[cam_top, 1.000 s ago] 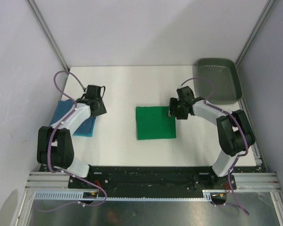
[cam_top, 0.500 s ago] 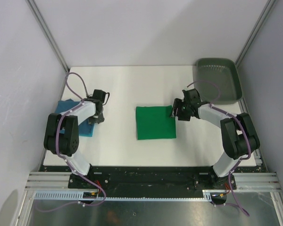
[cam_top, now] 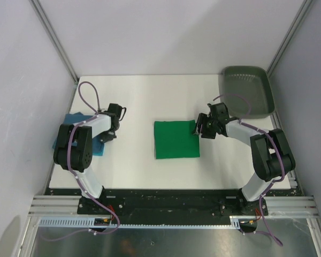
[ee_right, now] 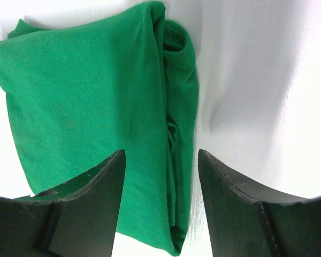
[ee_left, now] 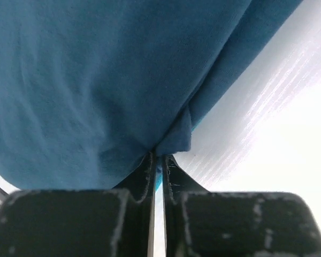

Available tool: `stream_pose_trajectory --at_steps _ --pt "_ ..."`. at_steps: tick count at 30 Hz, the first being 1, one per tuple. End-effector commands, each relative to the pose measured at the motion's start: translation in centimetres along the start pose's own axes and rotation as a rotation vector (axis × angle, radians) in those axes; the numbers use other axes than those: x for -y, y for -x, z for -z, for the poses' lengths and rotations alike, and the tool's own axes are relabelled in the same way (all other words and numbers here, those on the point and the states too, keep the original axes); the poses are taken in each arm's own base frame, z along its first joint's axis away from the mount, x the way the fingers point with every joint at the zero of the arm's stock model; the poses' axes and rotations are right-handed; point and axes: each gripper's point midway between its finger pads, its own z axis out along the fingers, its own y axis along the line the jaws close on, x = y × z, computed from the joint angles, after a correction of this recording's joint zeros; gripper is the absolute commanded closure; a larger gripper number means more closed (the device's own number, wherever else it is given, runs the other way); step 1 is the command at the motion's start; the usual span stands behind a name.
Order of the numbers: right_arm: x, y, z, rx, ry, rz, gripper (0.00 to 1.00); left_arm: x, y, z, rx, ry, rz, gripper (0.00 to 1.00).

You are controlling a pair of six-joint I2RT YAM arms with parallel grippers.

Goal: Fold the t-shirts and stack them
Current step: Put the neatly folded tshirt into the corner of the board with both arms

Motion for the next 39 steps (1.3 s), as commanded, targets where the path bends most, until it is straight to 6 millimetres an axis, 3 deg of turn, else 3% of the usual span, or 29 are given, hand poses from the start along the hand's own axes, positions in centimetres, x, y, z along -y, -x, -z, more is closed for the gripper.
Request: stream_pose_trajectory --at_steps 1,7,13,22,31,36,39 --pt "-1.1 1.1 1.0 0.05 0.046 -0.004 0.4 -0.8 0.6 -0.3 0.017 0.059 0.004 0.98" --pt "-0.8 0.9 1.5 0.059 0.031 -0.002 0.4 1.8 0.1 2.3 0.04 -0.068 0.022 1.0" --pt "-0.6 0.7 2.0 0.065 0.024 -0.006 0.4 6.2 -1.8 5.7 -0.003 -0.282 0.113 1.0" --pt "0.0 0.3 2.7 0.074 -0.005 -0.006 0.39 13.8 -2.5 11.0 -0.016 -0.486 0.091 1.0" --pt "-0.6 4.2 0.9 0.2 0.025 0.068 0.32 17.2 -3.1 12.9 -0.039 -0.567 0.024 1.0" --pt "-0.7 6.2 -1.1 0.223 0.029 0.1 0.32 18.1 -2.5 15.5 -0.02 -0.661 -0.022 0.87" --pt "-0.5 6.4 -2.4 0.204 0.033 0.096 0.32 18.5 -2.3 17.3 -0.006 -0.723 -0.045 0.71"
